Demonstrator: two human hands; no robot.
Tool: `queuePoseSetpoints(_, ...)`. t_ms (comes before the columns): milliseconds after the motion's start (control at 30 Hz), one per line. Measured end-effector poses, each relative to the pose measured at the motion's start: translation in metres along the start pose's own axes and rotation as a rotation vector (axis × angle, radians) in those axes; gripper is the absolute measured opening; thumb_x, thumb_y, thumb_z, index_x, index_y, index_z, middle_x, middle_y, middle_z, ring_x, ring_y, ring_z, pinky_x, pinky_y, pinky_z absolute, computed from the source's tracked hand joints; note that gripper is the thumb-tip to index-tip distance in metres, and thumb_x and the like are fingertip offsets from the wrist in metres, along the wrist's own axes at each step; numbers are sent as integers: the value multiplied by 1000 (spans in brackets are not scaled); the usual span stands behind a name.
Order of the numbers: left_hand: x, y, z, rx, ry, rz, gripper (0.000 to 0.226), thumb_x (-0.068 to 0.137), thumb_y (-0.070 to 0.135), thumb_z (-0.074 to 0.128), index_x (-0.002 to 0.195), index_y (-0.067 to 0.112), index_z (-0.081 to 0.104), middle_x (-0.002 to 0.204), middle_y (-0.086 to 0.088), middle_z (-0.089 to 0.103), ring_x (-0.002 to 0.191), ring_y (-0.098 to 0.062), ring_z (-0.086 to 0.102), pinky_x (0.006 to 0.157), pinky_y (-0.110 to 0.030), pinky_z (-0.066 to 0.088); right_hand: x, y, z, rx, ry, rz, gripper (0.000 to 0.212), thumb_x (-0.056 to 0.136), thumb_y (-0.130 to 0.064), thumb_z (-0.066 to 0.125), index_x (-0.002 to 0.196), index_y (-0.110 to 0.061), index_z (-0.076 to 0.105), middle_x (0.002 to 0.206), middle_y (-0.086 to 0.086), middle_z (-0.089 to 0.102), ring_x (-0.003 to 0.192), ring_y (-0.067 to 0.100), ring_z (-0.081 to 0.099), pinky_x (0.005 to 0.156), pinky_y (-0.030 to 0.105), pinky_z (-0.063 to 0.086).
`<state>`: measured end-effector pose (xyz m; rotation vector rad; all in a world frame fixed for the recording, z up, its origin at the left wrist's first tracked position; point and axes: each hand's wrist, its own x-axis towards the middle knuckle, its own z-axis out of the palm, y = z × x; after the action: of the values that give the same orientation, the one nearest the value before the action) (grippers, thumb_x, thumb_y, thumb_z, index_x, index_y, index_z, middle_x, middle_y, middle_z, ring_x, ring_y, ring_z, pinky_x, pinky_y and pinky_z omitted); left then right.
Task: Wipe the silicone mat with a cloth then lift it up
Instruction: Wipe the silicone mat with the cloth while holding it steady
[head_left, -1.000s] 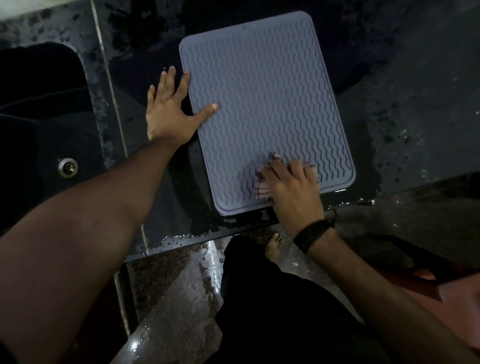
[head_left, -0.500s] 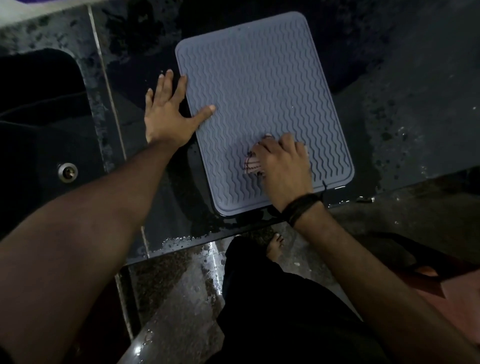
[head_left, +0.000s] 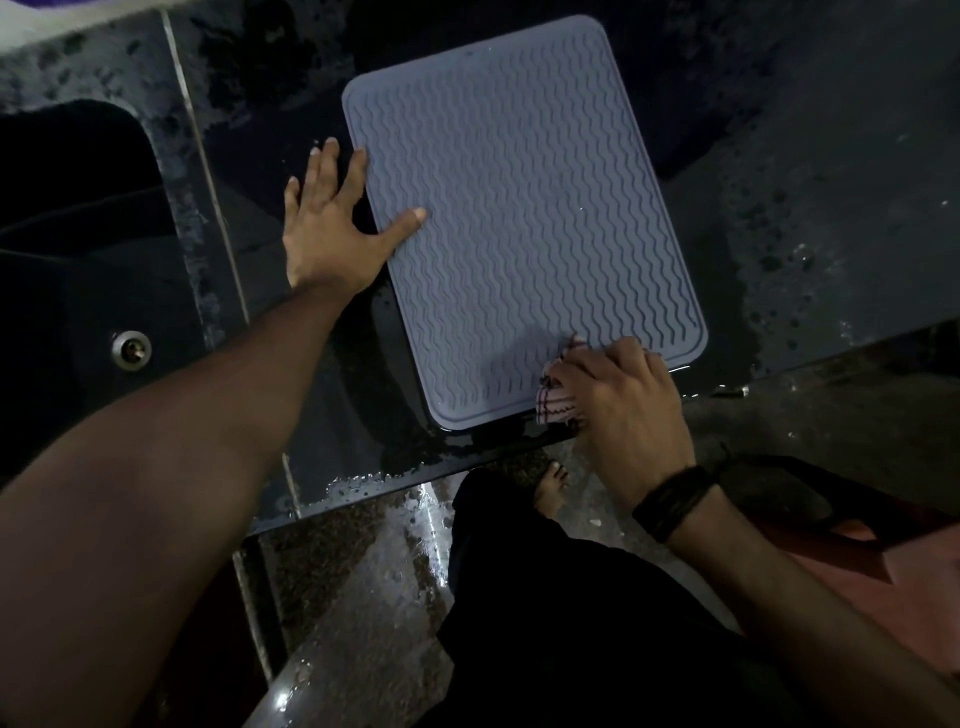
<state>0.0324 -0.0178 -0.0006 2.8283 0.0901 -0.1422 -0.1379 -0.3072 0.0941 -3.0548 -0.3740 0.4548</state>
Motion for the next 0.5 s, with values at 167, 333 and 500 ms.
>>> queuePoseSetpoints(167,0,2,-2,6,-1,0,103,81,95,34,163,35,15,172,0,5,158,-16,-1,128,-44,-1,34,-13,-11,94,119,24,45,79,-14,69,122,-21,61,127,0,59,110,26,46,88,41,39)
queuePoseSetpoints(333,0,2,-1,4,5,-4,103,81,95,34,163,36,16,172,0,6,158,-16,0,128,-43,-1,70,-36,-6,39,59,-50,46,82,-14,60,128,-19,56,136,4,51,123,30,39,98,43,34)
queuePoseSetpoints(500,0,2,-1,15,15,-3,104,80,96,31,163,36,16,172,0,6,158,-16,1,128,-41,-2,35,-33,9,-1,13,-80,56,77,-9,32,127,-17,55,136,6,50,122,31,40,99,47,35)
